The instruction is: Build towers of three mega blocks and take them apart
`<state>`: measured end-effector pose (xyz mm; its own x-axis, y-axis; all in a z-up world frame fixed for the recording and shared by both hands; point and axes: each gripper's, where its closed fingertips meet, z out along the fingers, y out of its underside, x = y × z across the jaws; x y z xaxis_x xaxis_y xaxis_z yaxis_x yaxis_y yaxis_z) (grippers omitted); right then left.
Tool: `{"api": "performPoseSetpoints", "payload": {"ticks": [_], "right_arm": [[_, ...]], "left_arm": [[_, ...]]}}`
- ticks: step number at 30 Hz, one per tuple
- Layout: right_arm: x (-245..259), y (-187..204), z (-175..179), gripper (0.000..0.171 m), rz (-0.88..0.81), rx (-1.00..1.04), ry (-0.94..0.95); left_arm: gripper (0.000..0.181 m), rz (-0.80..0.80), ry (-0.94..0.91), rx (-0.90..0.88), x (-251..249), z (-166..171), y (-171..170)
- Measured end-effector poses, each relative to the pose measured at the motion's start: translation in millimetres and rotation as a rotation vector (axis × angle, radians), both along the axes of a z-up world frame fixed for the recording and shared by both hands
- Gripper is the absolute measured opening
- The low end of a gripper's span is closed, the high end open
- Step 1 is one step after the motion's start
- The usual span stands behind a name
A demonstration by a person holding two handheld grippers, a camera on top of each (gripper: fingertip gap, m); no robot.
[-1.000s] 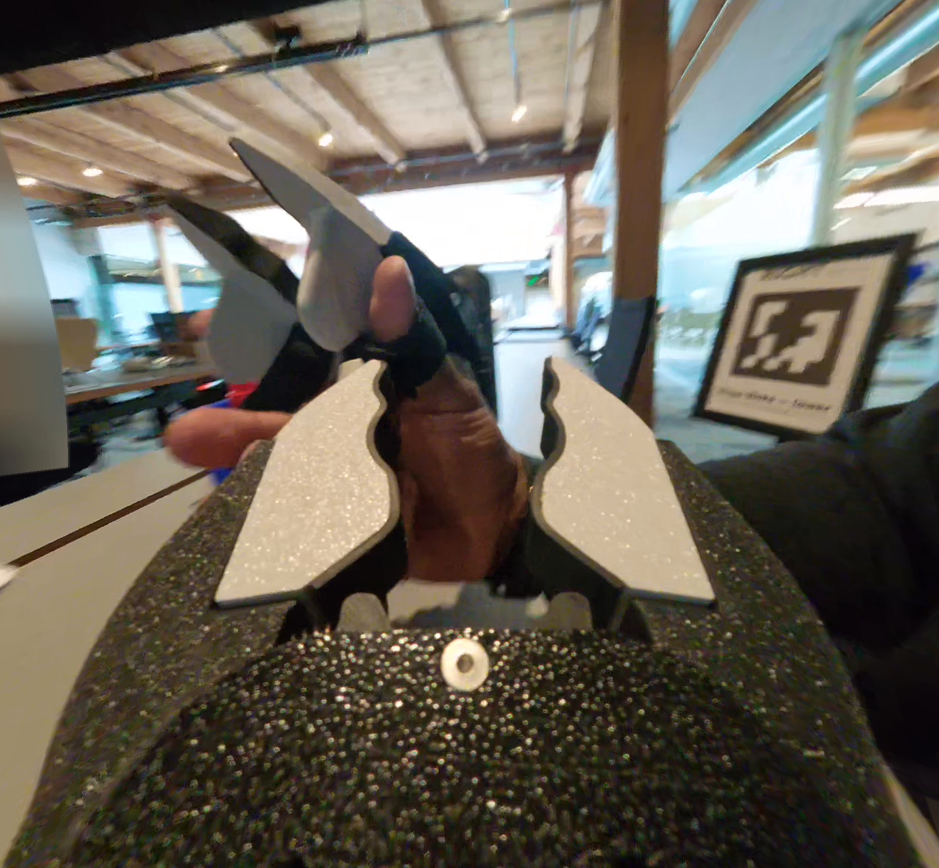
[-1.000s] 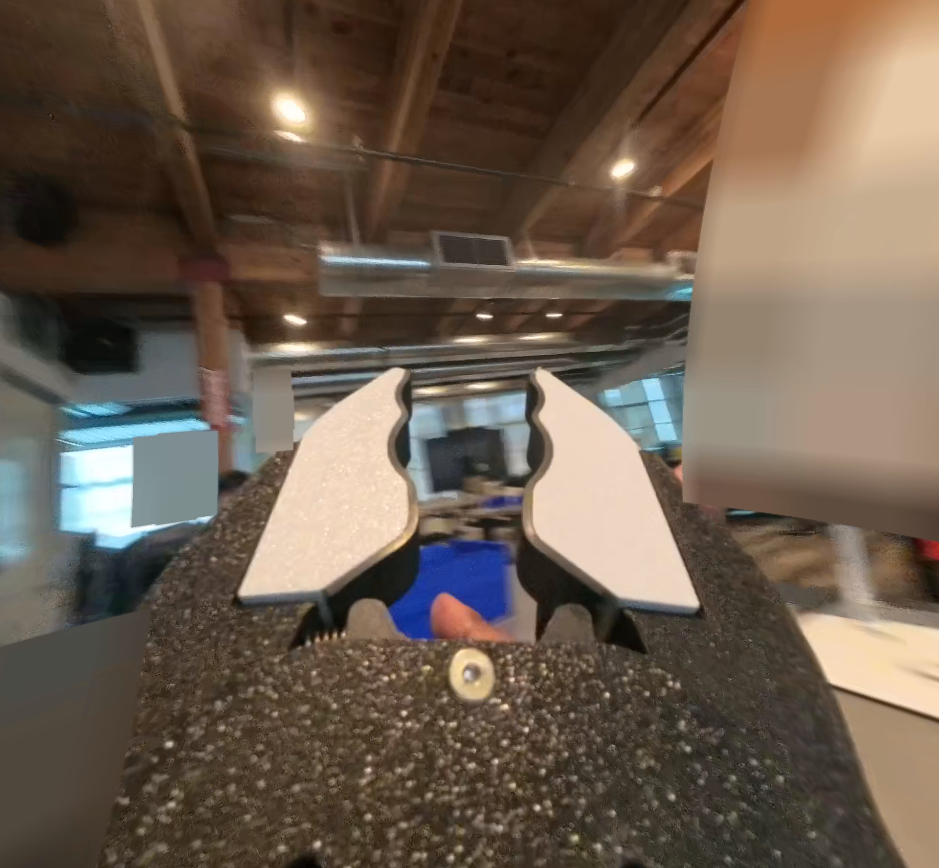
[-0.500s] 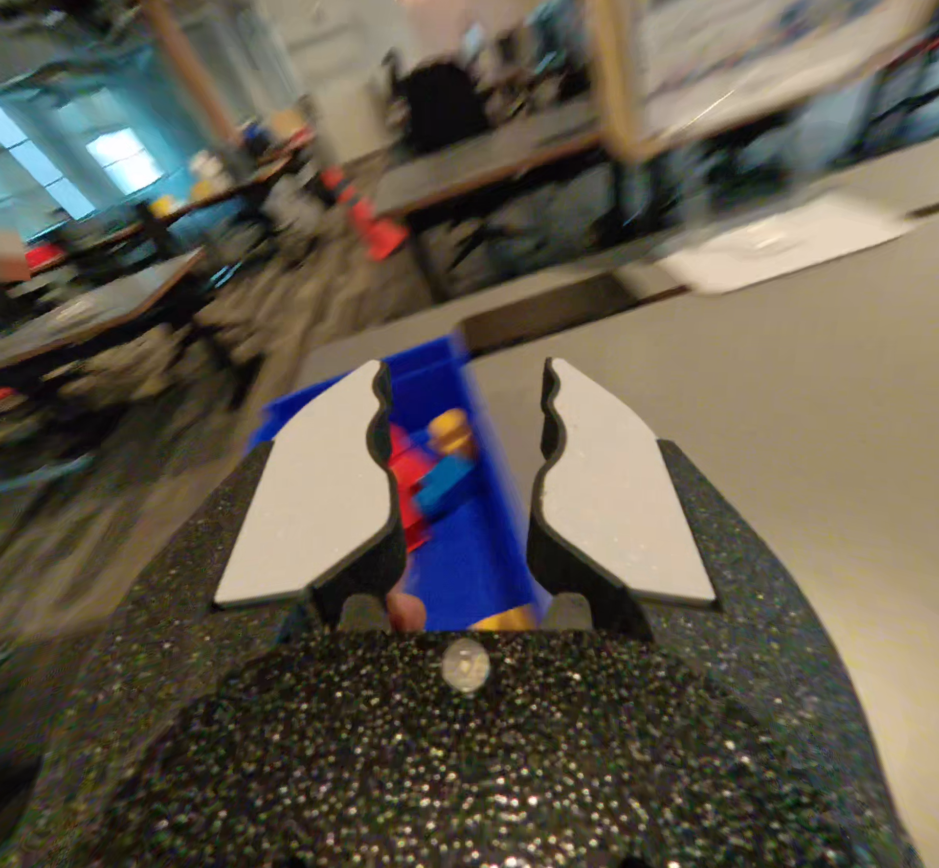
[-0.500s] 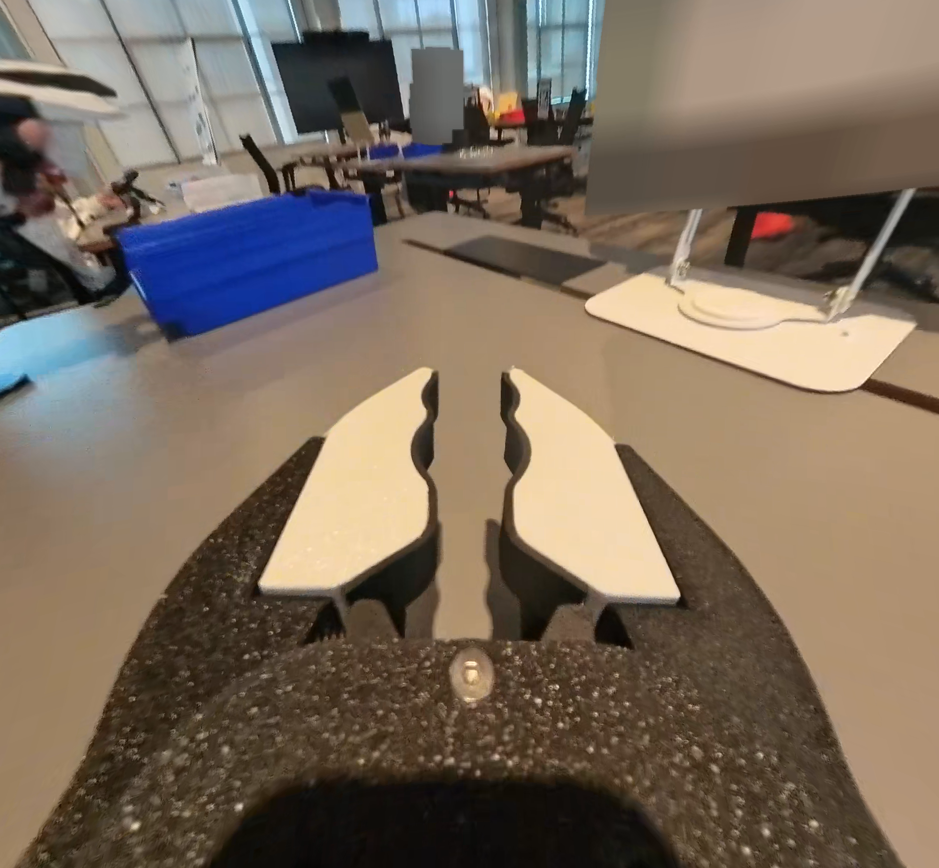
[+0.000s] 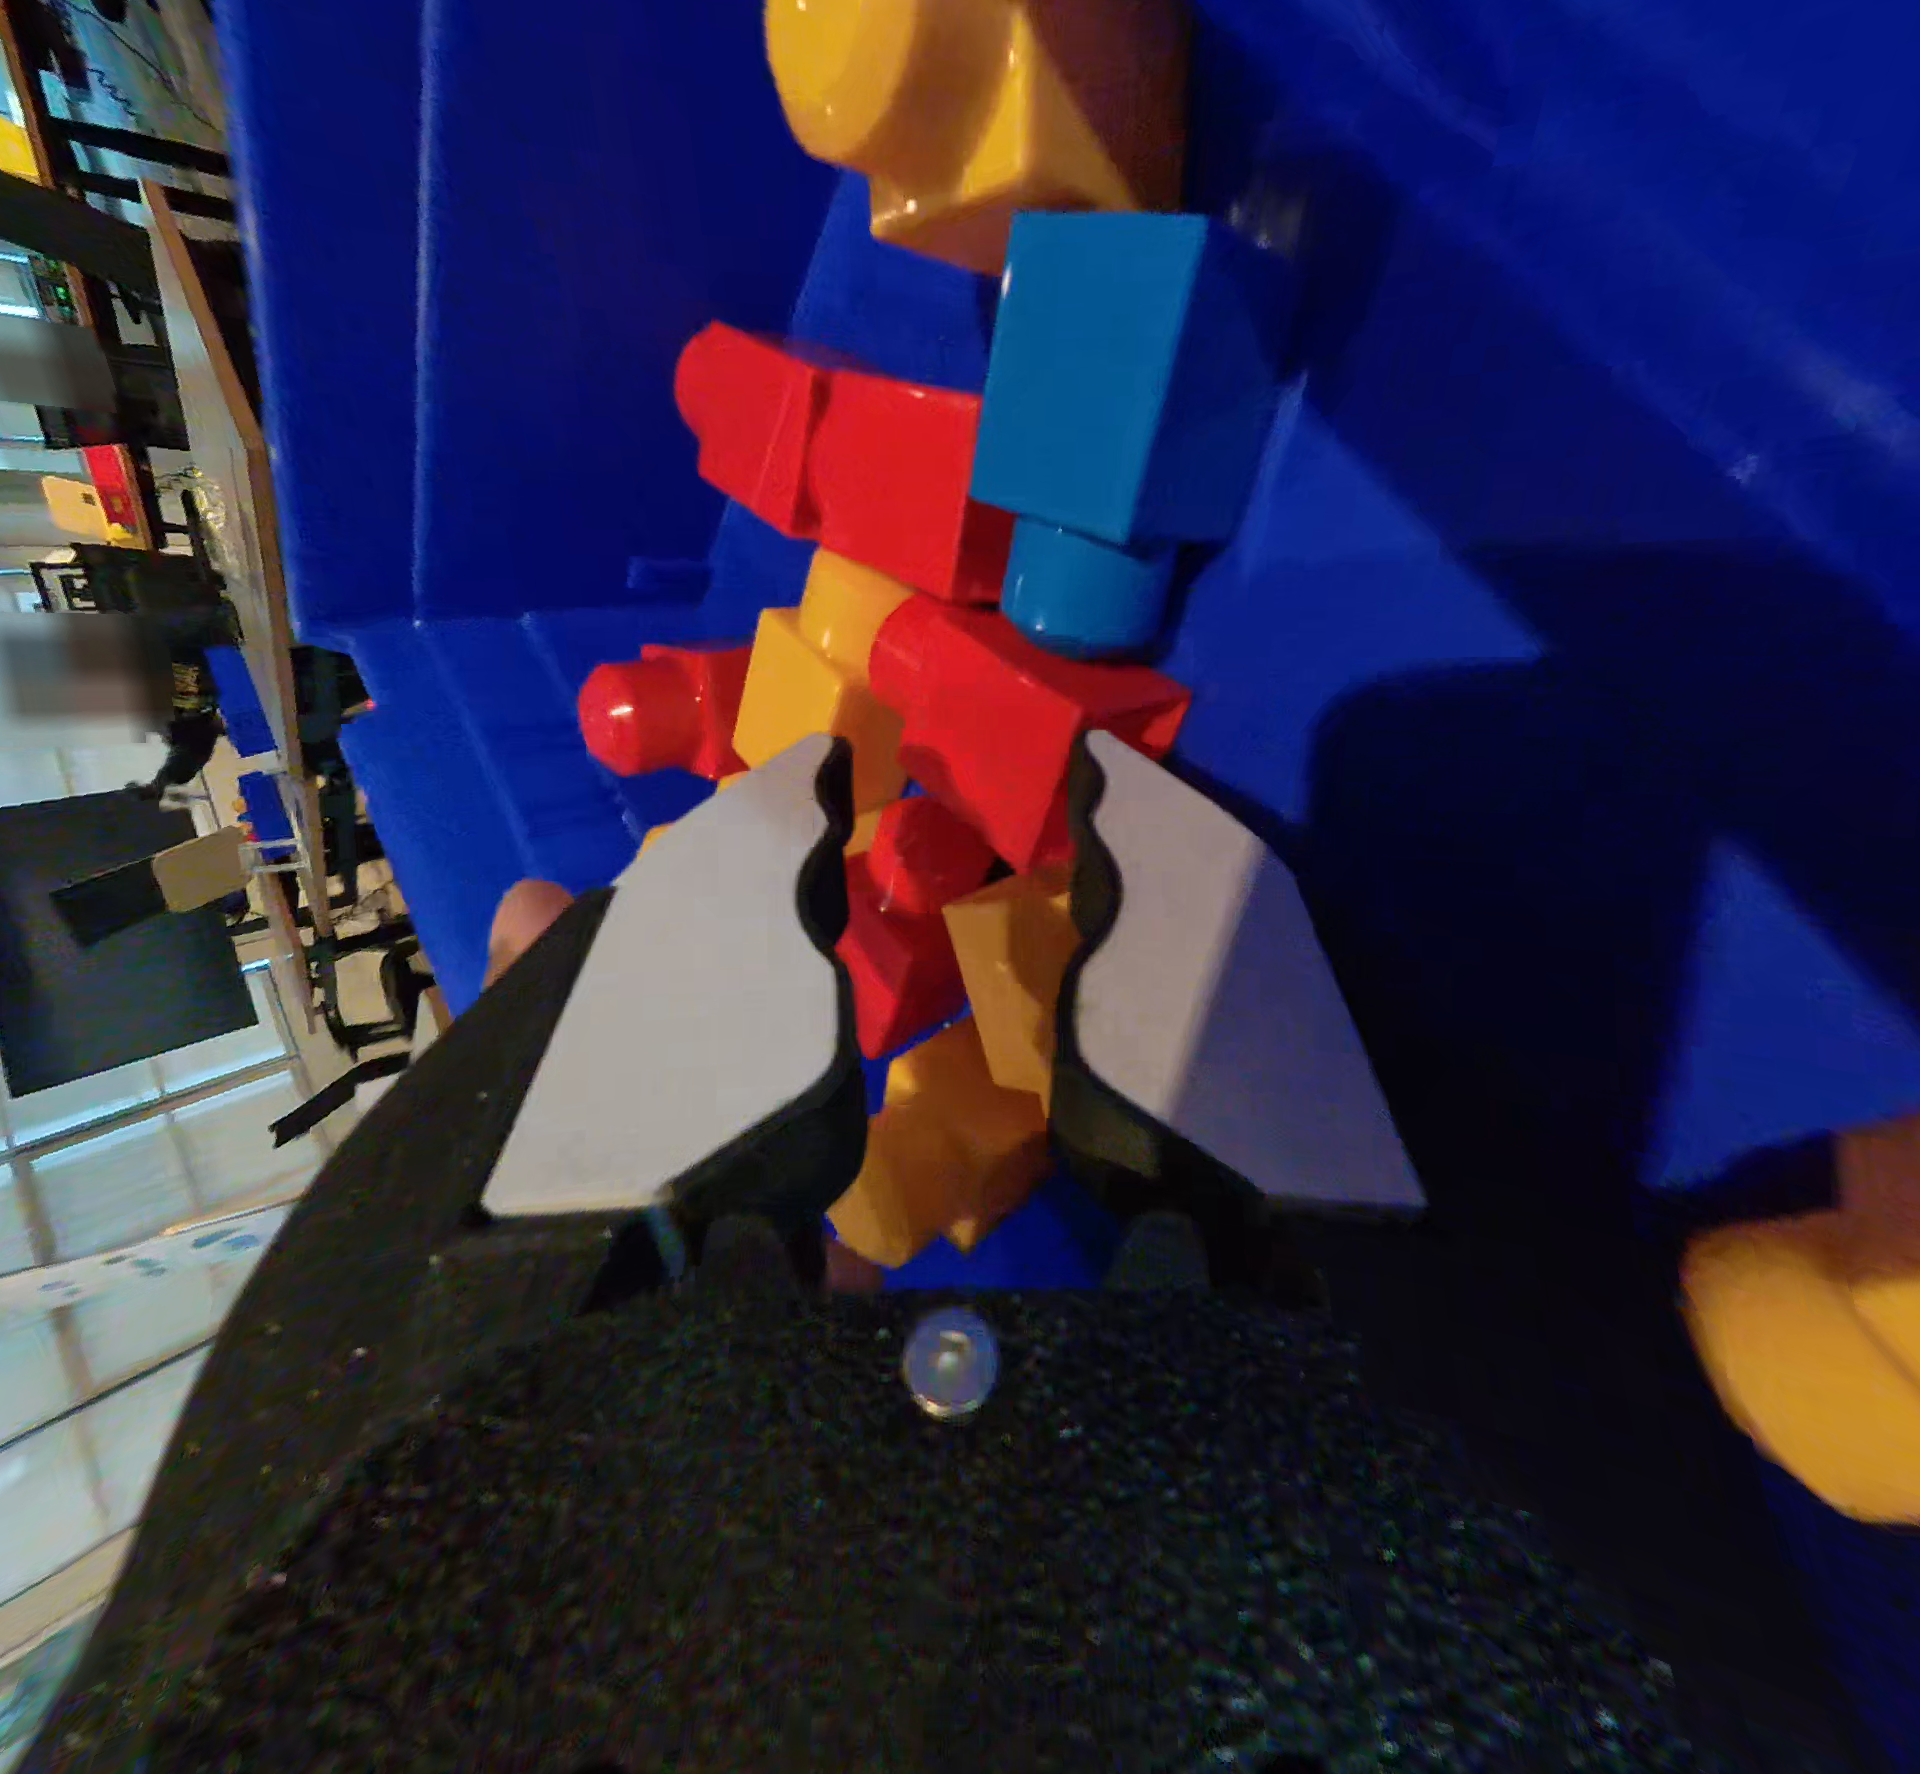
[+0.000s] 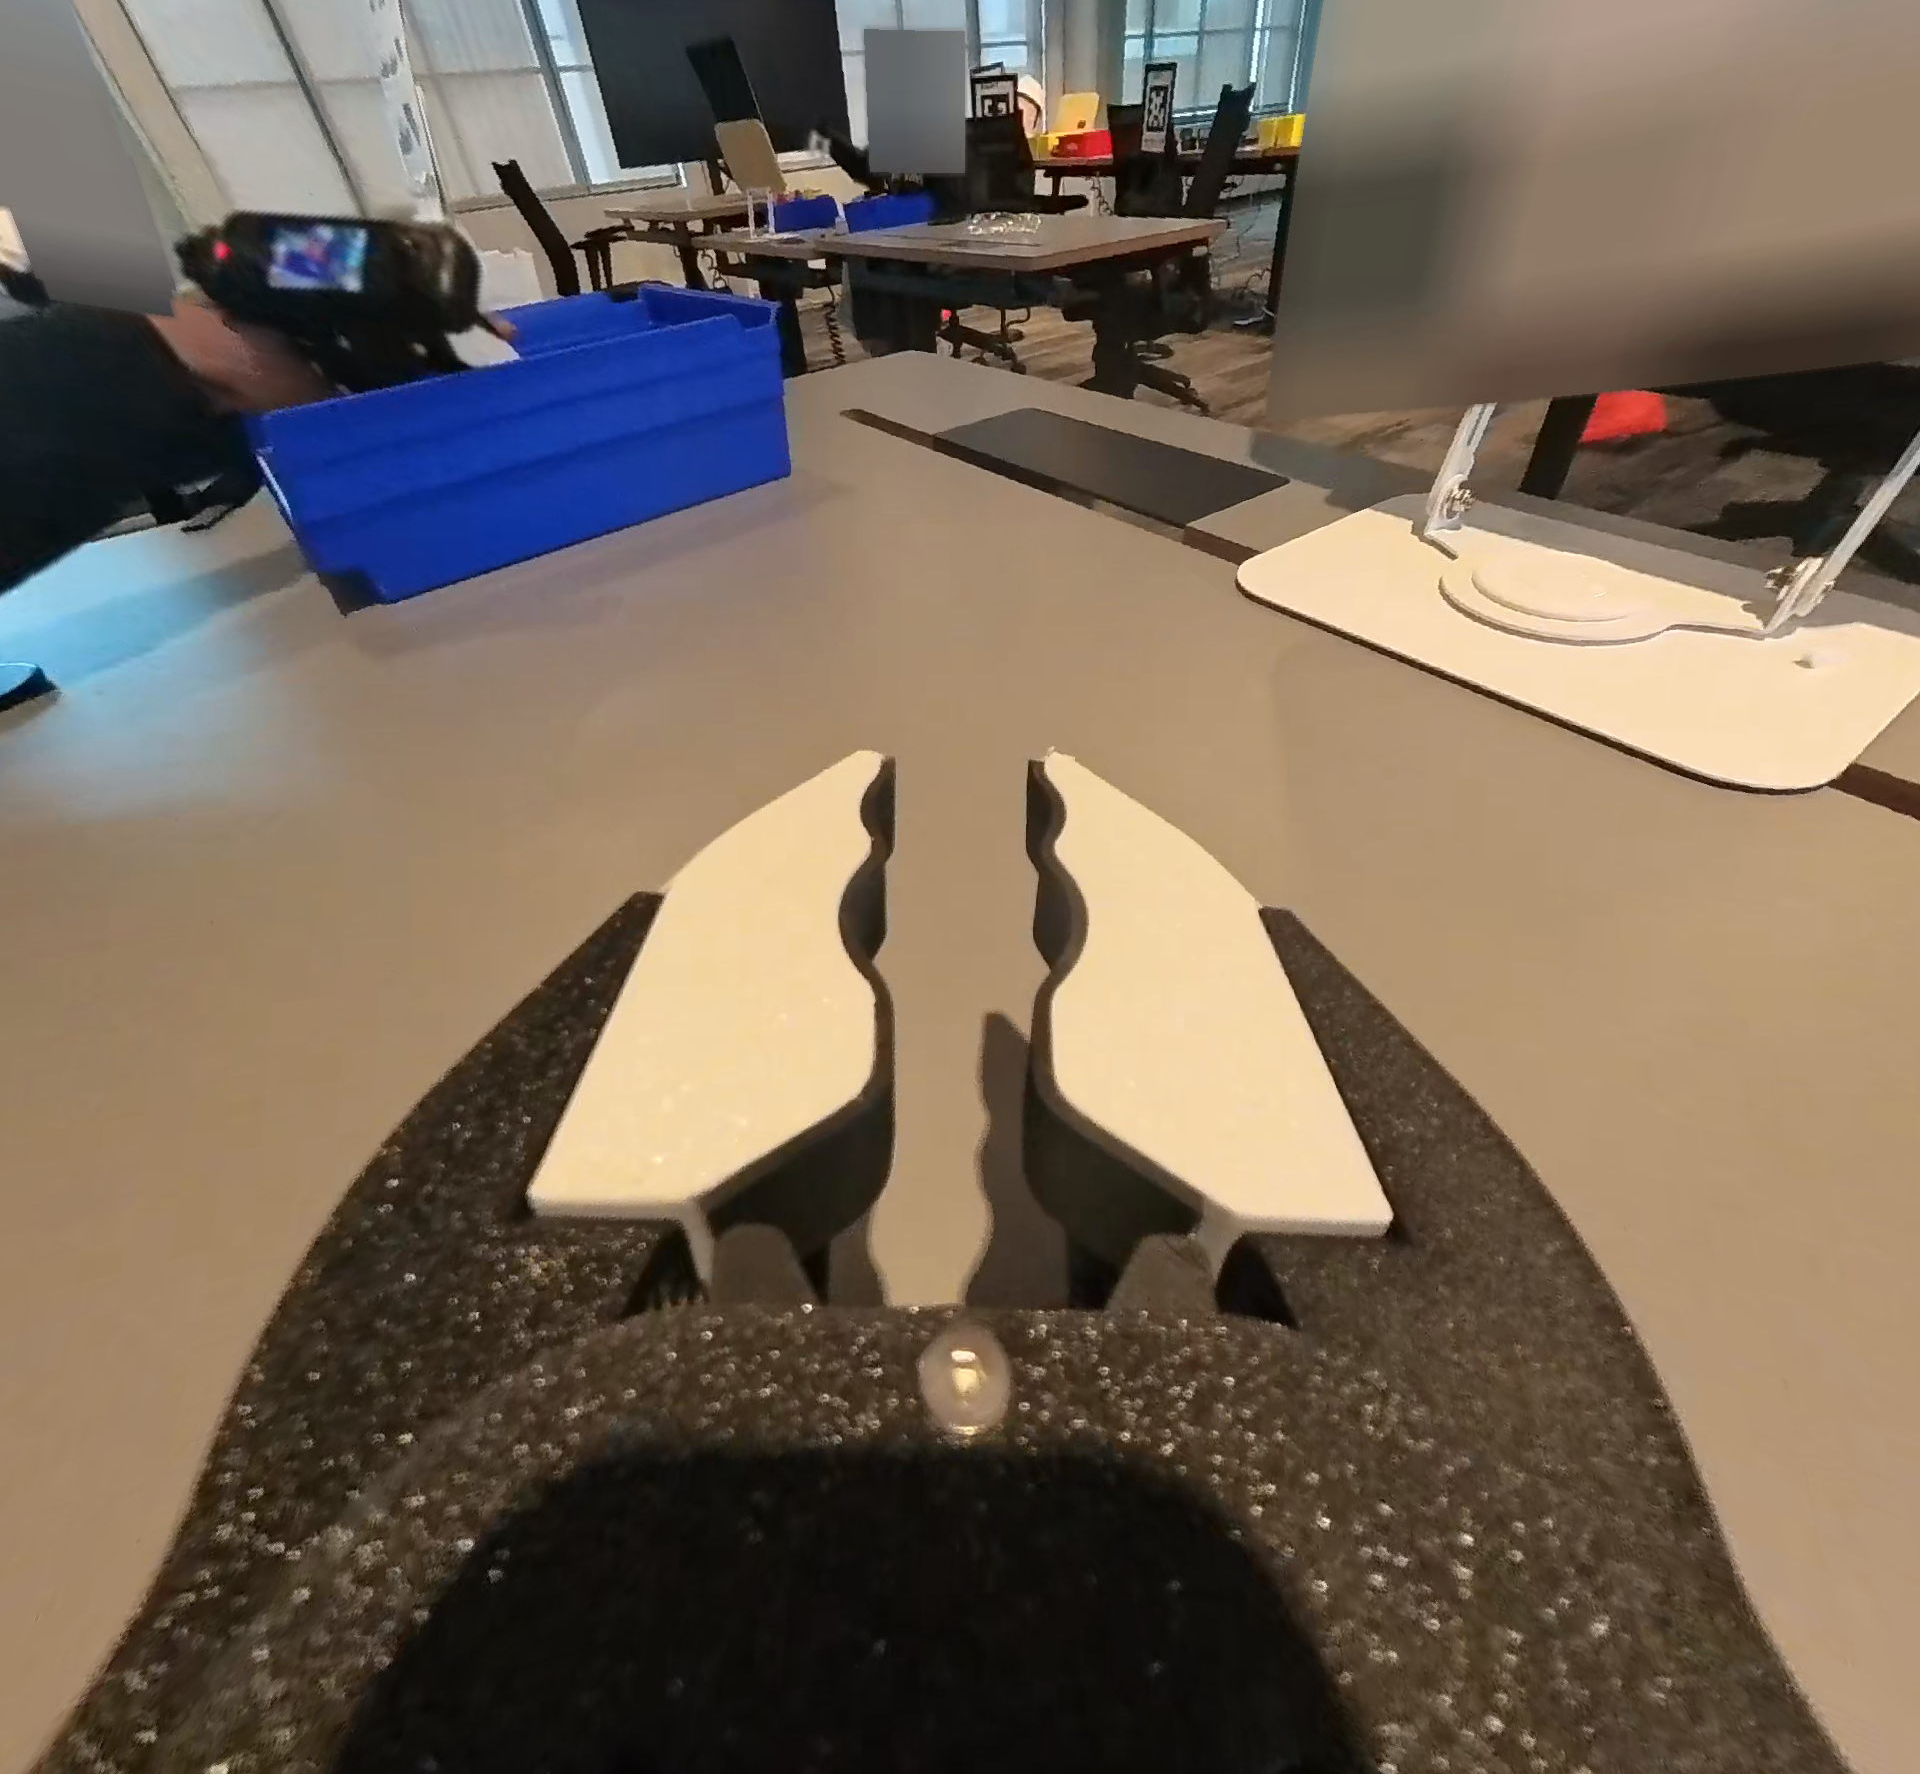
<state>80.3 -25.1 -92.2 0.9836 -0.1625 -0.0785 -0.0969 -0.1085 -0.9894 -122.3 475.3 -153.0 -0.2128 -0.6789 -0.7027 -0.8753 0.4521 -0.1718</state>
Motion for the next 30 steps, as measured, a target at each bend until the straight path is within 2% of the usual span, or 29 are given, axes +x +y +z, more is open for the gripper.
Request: {"api": "performPoseSetpoints", "payload": {"ticks": [3, 6, 7, 8, 10, 14, 17, 20, 22, 24, 26, 30], "right_arm": [[-2, 0, -1, 0.024, 0.003, -0.010, -0.015], [-5, 2, -2, 0.025, 0.008, -0.026, -0.034], [-6, 3, -3, 0.025, 0.010, -0.030, -0.039], [-7, 3, -3, 0.025, 0.009, -0.034, -0.045], [-8, 3, -3, 0.025, 0.011, -0.033, -0.050], [-13, 6, 0, 0.026, 0.035, -0.013, -0.029], [-23, 11, 6, 0.029, 0.074, 0.016, -0.005], [-38, 16, 19, 0.031, 0.137, 0.085, 0.077], [-50, 17, 31, 0.032, 0.205, 0.154, 0.183], [-59, 18, 40, 0.035, 0.279, 0.217, 0.314], [-69, 17, 45, 0.037, 0.371, 0.260, 0.453], [-86, 18, 45, 0.043, 0.524, 0.282, 0.633]], "left_arm": [[0.033, 0.033, 0.066, 0.008, -3, -13, 10], [0.026, 0.027, 0.035, 0.040, 1, -10, 14], [0.018, 0.027, 0.014, 0.059, 2, -6, 14], [0.004, 0.047, -0.016, 0.071, 2, 1, 16], [0.003, 0.066, -0.099, 0.028, 3, 16, 9], [0.003, 0.008, -0.374, -0.023, 17, 78, -28], [0.003, -0.136, -0.628, -0.127, 38, 133, -94], [0.003, -0.377, -0.846, -0.194, 61, 172, -189], [0.003, -0.548, -0.967, -0.168, 74, 183, -256], [0.003, -0.702, -1.090, -0.113, 83, 182, -321], [0.003, -0.845, -1.131, -0.053, 92, 165, -380], [0.003, -0.946, -1.096, 0.002, 109, 131, -446]]}}
